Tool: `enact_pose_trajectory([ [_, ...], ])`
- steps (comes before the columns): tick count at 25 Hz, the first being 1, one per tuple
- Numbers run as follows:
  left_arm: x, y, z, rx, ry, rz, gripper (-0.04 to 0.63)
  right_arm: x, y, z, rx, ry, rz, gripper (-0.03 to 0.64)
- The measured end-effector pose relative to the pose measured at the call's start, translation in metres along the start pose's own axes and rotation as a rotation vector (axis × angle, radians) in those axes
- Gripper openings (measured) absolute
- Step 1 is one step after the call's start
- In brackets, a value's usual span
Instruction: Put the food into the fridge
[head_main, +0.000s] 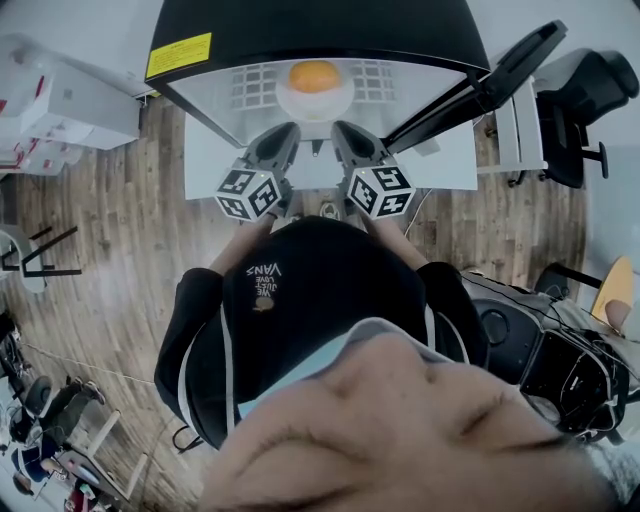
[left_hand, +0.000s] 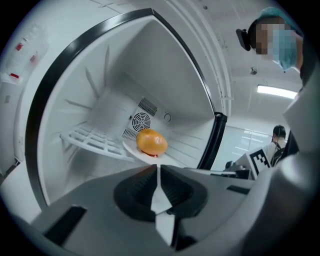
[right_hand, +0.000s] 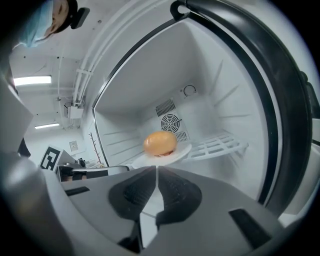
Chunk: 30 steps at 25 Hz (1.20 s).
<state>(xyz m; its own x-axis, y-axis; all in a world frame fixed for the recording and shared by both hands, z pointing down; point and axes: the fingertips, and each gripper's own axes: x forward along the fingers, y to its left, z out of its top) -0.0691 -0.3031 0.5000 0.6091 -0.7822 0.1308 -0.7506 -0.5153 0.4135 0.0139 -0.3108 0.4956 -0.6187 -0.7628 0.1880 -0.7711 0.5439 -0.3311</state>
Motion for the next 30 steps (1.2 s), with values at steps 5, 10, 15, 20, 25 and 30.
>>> enact_pose_trajectory([
  [5, 0.005, 0.001, -0.001, 0.008, 0.017, -0.003, 0.031, 0.004, -0.003, 0.003, -0.003, -0.001, 0.000, 0.023],
  [10, 0.010, 0.003, -0.001, 0.007, 0.019, -0.003, 0.031, 0.007, -0.006, 0.004, 0.000, 0.000, 0.001, 0.023],
  [15, 0.016, 0.006, 0.000, -0.002, 0.015, 0.001, 0.031, 0.012, -0.010, 0.006, 0.003, 0.001, 0.006, 0.023],
  [20, 0.021, 0.010, 0.002, -0.013, 0.009, 0.007, 0.031, 0.018, -0.013, 0.007, 0.010, 0.002, 0.012, 0.023],
  [25, 0.026, 0.014, 0.004, -0.020, 0.007, 0.011, 0.031, 0.024, -0.017, 0.011, 0.007, 0.001, 0.017, 0.023],
  [30, 0.030, 0.017, 0.008, -0.039, 0.004, 0.010, 0.031, 0.030, -0.019, 0.019, -0.008, -0.009, 0.016, 0.023],
])
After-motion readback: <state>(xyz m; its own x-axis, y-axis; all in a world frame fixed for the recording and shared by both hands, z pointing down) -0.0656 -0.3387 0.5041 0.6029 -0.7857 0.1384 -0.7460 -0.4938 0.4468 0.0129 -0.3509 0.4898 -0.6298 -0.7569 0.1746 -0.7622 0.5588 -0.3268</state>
